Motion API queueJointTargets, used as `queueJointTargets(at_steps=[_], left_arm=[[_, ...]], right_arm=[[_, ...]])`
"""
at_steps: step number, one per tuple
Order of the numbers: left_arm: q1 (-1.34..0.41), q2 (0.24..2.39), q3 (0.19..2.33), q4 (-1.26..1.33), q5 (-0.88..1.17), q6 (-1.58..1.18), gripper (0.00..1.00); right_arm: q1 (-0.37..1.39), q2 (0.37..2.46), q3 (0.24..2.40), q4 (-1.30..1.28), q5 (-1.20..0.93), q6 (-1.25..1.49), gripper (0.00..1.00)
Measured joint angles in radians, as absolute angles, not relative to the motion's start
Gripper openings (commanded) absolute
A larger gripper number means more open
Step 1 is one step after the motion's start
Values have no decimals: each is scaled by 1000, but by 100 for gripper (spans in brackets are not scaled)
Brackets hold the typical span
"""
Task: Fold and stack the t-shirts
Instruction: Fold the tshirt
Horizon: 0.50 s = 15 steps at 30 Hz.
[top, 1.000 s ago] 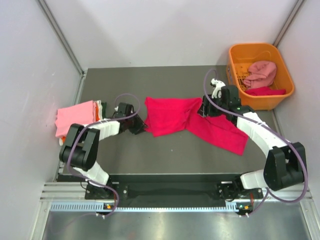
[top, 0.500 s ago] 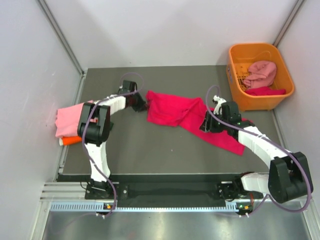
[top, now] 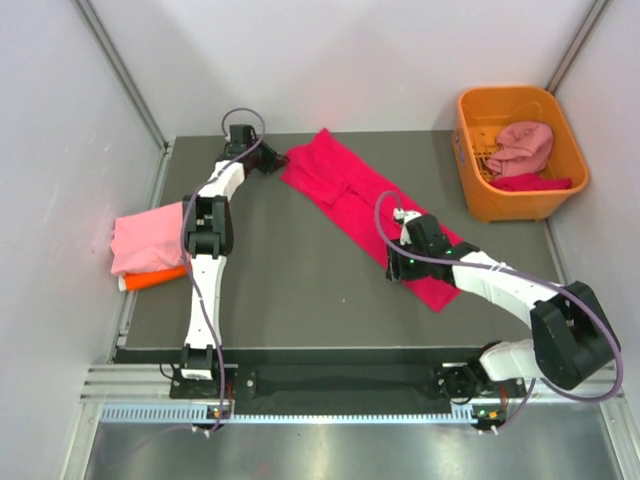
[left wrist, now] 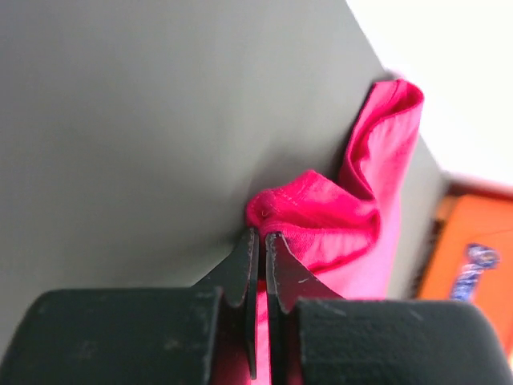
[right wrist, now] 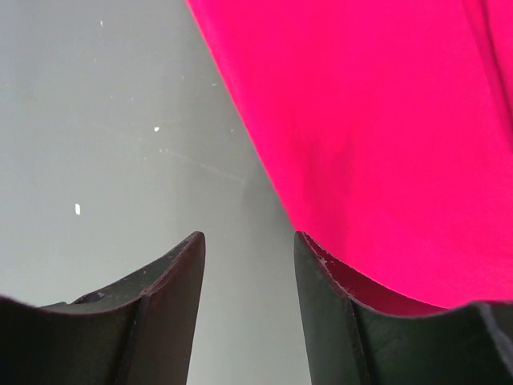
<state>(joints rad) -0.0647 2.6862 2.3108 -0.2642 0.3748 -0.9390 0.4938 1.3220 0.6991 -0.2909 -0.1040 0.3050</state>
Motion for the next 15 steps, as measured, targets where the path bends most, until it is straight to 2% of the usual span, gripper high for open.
queueJointTargets(at_steps=[8,15], left_arm=[[-4,2735,2328,-152,407,-1074,0],[28,2738,2328,-126,383,-1089,0]], right_arm=[[669,1407,795,-416,121,281,50],[696,1470,824,-507,260,292,49]])
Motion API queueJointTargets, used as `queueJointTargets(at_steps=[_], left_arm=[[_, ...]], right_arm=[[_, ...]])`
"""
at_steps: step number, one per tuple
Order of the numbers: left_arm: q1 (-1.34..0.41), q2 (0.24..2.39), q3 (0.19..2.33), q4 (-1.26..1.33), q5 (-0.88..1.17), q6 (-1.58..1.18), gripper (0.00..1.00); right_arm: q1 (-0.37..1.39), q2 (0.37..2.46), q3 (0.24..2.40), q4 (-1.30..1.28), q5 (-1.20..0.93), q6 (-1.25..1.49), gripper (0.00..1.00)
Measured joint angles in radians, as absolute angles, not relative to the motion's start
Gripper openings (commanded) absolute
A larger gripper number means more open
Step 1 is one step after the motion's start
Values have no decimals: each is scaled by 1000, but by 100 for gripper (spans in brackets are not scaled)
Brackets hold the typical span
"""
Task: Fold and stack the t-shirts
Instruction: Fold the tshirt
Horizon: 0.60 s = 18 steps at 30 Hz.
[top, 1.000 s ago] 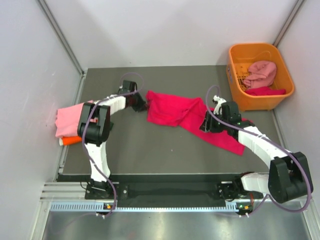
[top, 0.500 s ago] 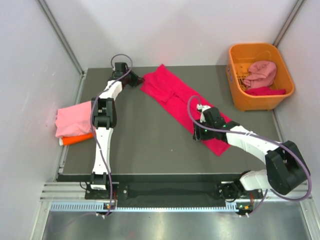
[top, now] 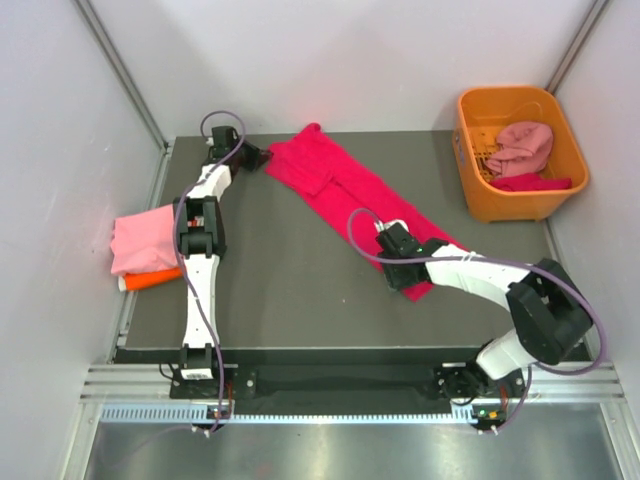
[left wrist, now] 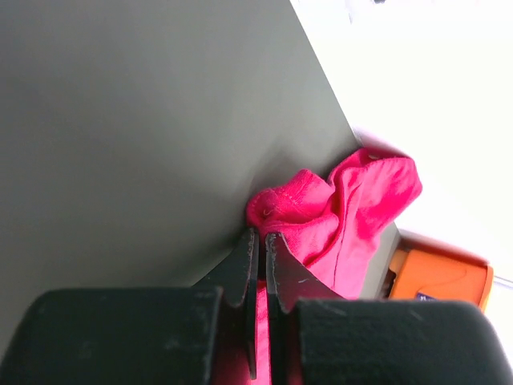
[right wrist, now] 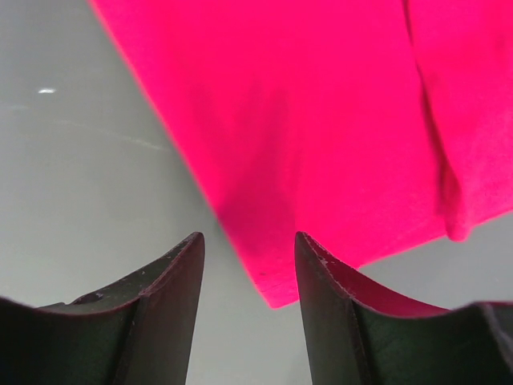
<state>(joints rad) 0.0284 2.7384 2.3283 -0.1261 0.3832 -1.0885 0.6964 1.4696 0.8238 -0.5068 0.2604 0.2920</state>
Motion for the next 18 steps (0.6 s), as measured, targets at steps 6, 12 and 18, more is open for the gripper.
queueJointTargets(at_steps=[6,12,18], left_arm=[[28,2738,2328,-122,373,-1095,0],[28,2733,2298,-80,375,-1099,0],[28,2722,2267,-45,375,-1100,0]], right_arm=[[700,1555,858,-546,311,295,37],[741,1583,879,-575,347,314,0],[900,1593,933,-623,322,362,0]])
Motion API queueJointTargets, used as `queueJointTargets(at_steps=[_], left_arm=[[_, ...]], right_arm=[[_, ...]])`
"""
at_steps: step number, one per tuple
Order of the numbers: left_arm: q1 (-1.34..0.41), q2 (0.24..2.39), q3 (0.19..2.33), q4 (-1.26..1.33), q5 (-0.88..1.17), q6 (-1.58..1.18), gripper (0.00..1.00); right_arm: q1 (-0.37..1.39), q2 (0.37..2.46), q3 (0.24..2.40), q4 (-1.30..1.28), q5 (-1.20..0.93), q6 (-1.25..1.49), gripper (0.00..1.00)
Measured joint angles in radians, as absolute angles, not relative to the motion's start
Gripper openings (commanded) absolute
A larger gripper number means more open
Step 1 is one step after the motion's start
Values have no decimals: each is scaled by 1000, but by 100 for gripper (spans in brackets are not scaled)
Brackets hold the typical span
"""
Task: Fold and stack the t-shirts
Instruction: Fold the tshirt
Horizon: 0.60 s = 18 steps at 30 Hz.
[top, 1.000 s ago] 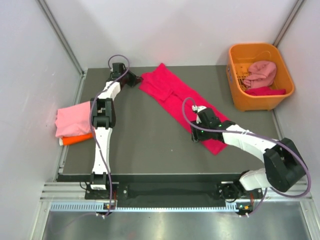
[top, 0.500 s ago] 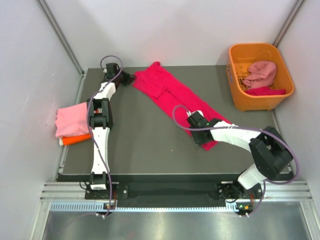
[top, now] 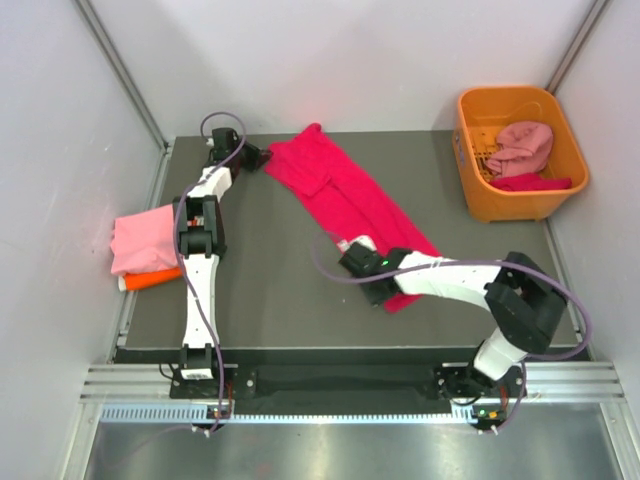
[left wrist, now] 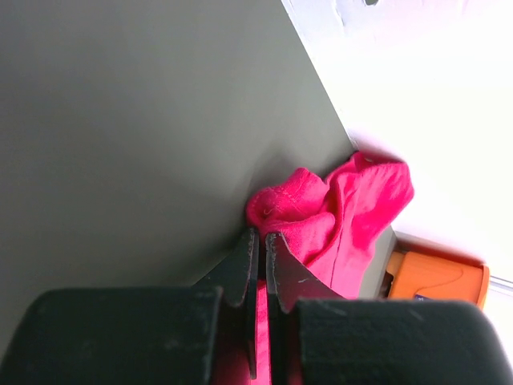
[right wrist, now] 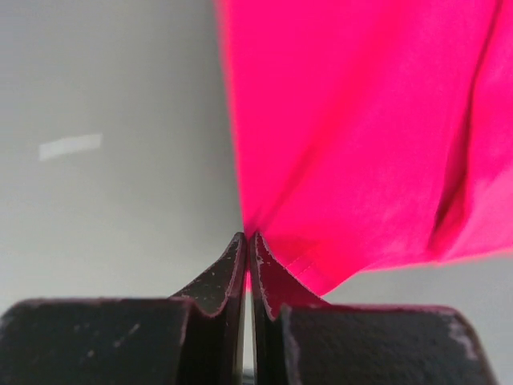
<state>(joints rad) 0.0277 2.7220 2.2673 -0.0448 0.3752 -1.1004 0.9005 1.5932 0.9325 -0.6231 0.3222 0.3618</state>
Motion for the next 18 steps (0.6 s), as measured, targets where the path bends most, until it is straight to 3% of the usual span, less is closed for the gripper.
queueJointTargets(at_steps=[6,7,8,10,11,16,18], left_arm=[[28,2713,2247,-31,374,-1098,0],[28,2712,2244,-29,375,-1098,0],[28,2712,2242,-25,377,-1098,0],[28,2712,2239,-15,382,-1097,0],[28,2712,2238,-10,384,-1096,0],[29,2712,2235,-3,401,-1086,1],[28,2712,2233,2,408,-1085,8]], right_arm=[[1205,1784,1254,-660,232,447,3],[1234,1826,1318,-657,214,455,22],[1266,1880,1398,-658,192,468,34],[1304,1957,1521,-648,147,476,56],[1317,1984,1568,-643,126,479,60],[1277,1958,1589,-599,10,472,61],[1189,1890,1521,-554,-52,472,60]])
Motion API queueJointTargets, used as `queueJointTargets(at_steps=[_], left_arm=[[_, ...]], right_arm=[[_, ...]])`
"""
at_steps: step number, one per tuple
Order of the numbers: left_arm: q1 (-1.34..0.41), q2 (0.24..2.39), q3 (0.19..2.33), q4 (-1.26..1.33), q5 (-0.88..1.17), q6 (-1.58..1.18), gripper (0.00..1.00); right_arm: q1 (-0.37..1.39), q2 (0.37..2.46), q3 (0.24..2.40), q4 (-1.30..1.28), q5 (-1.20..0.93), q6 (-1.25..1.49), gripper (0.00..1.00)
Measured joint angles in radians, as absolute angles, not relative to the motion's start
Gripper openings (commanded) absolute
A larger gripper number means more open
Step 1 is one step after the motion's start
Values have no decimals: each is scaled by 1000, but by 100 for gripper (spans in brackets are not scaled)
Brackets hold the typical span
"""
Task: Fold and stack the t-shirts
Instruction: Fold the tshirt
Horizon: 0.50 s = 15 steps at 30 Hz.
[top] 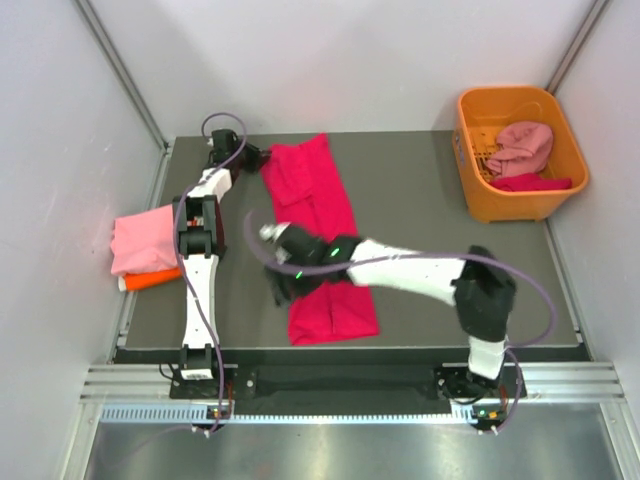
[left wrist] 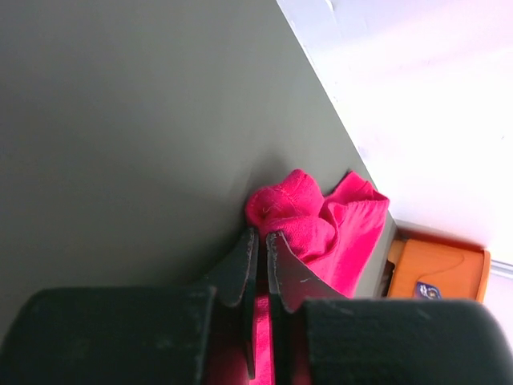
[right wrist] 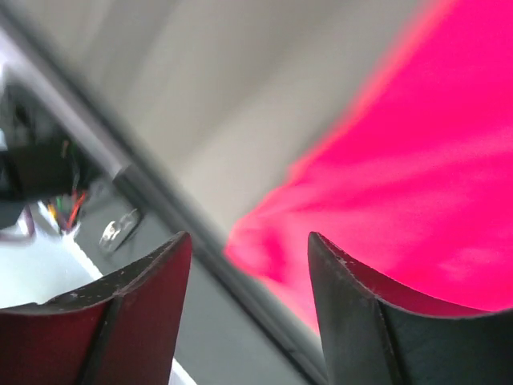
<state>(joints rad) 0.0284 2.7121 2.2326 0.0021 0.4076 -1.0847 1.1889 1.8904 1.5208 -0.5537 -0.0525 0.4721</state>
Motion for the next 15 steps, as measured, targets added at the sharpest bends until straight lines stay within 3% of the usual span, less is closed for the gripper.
queueJointTargets(at_steps=[2,3,6,7,10,15], left_arm=[[28,2712,2229,8,413,-1082,18],[28,2712,2226,9,414,-1080,34],[29,2704,2217,46,429,-1073,52],[29,2695,2210,50,431,-1060,84],[30,2646,2177,85,448,-1011,99],[35,2548,2059,80,424,-935,99]], right_arm=[[1049,1807,1444,-513,-125,471,58],[975,1776,1422,-499,-150,469,57],[750,1726,1404,-458,-242,453,57],[689,1720,1404,-445,-269,445,57],[546,1726,1417,-444,-359,418,58],[404,1841,1543,-474,-487,376,58]])
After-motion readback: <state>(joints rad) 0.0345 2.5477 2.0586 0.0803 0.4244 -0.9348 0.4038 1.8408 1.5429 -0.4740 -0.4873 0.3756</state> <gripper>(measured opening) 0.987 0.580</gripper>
